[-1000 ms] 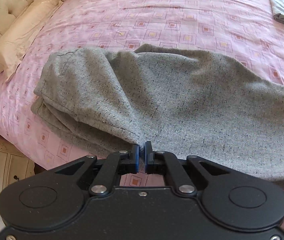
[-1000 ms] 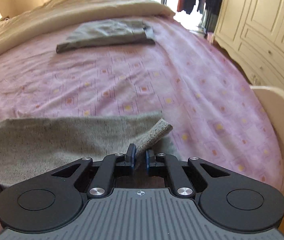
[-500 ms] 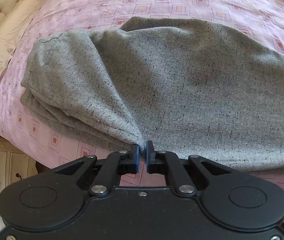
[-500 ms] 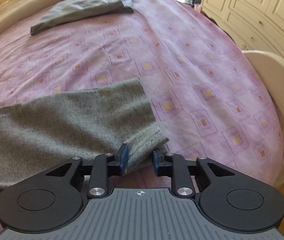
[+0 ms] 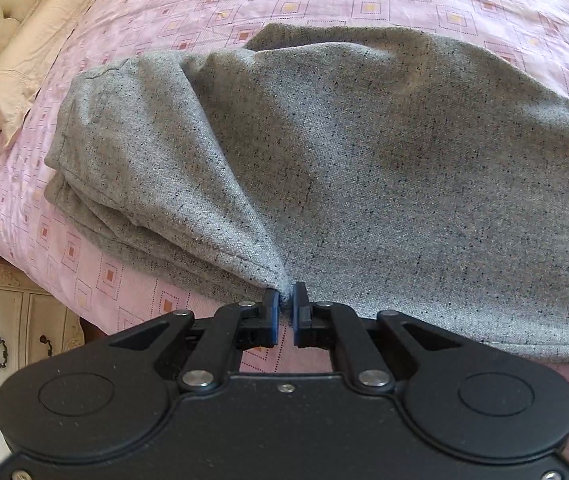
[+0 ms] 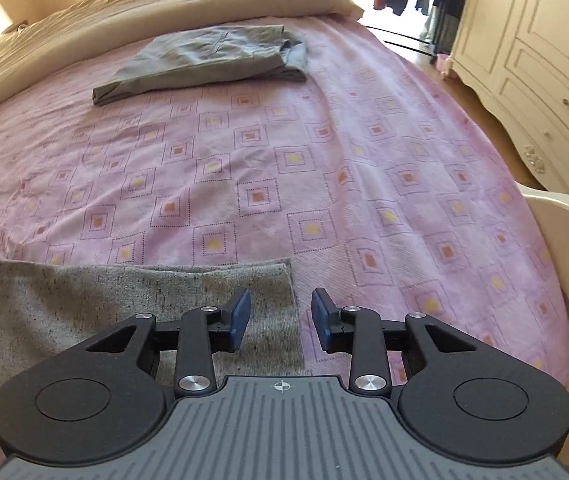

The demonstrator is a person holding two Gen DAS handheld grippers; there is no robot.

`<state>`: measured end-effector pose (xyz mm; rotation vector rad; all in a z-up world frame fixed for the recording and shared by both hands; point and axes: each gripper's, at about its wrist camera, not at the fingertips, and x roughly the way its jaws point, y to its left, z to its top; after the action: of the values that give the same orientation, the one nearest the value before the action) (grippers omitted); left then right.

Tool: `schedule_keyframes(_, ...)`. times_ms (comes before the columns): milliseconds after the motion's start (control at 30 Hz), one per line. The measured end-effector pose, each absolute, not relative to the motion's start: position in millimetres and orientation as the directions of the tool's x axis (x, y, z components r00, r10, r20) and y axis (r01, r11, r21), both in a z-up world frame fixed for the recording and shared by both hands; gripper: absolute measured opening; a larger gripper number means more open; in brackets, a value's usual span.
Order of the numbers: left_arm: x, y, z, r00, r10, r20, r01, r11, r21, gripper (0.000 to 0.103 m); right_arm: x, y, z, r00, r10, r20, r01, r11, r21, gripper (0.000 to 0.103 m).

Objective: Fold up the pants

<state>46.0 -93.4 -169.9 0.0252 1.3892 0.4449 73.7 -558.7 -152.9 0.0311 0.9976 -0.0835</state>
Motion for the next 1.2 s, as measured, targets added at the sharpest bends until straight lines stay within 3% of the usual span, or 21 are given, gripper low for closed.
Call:
schedule_keyframes(333,48.7,-95.4,-168.2,0.09,0.341,-0.936,-0.311,0.902,0.299,0.01,98.6,-566.3,-172.5,0.493,0.047,-0.869,0.007,0.998,0.059,0.031)
schedule_keyframes(400,50.0,-95.8,-170.2,0.085,0.344,-0.935,-0.303,0.903,0.305,0.01,99.6,-563.0,-171.8,0.475,0.096,-0.875,-0.03,0.995,0.093,0.023)
schedule_keyframes(433,50.3,-95.9,-171.1,0.083,0.345,-0.935,-0.3,0.903,0.307,0.01,100.0,-559.6,-171.6,0.468,0.107,-0.877,-0.051,0.994,0.094,0.007)
schedule_keyframes(467,49.9,-96.1,-171.0,0.081,0.346,-0.935,-0.298,0.903,0.308,0.01,99.3,-555.1,-170.5,0.469,0.094,-0.878,-0.063,0.995,0.073,0.004)
schedule_keyframes(733,47.0,-98.8,-137.3,0.216,0.355,-0.909,-0.361,0.894,0.264,0.01,102.2,-553.7,-147.0,0.572,-0.014,-0.82,-0.023,0.999,-0.034,0.003)
schedule_keyframes(900,47.9,-95.4,-175.5,0.085,0.348,-0.934,-0.312,0.899,0.307,0.012,108.5,-552.4,-184.8,0.486,-0.075,-0.871,-0.003,0.996,-0.087,0.004)
schedule_keyframes(967,44.6,-93.6,-180.3,0.06,0.33,-0.942,-0.299,0.906,0.299,0.019,110.3,-549.7,-186.4,0.484,-0.089,-0.871,0.011,0.995,-0.096,0.004)
schedule_keyframes(1100,29.0,-89.3,-170.9,0.076,0.316,-0.946,-0.288,0.915,0.283,0.022,112.6,-548.0,-172.8,0.486,-0.123,-0.865,0.059,0.992,-0.108,0.012)
schedule_keyframes(1200,16.8,-81.4,-154.6,0.107,0.322,-0.941,-0.288,0.916,0.281,0.033,107.2,-545.6,-157.5,0.545,-0.155,-0.824,0.087,0.988,-0.129,0.012)
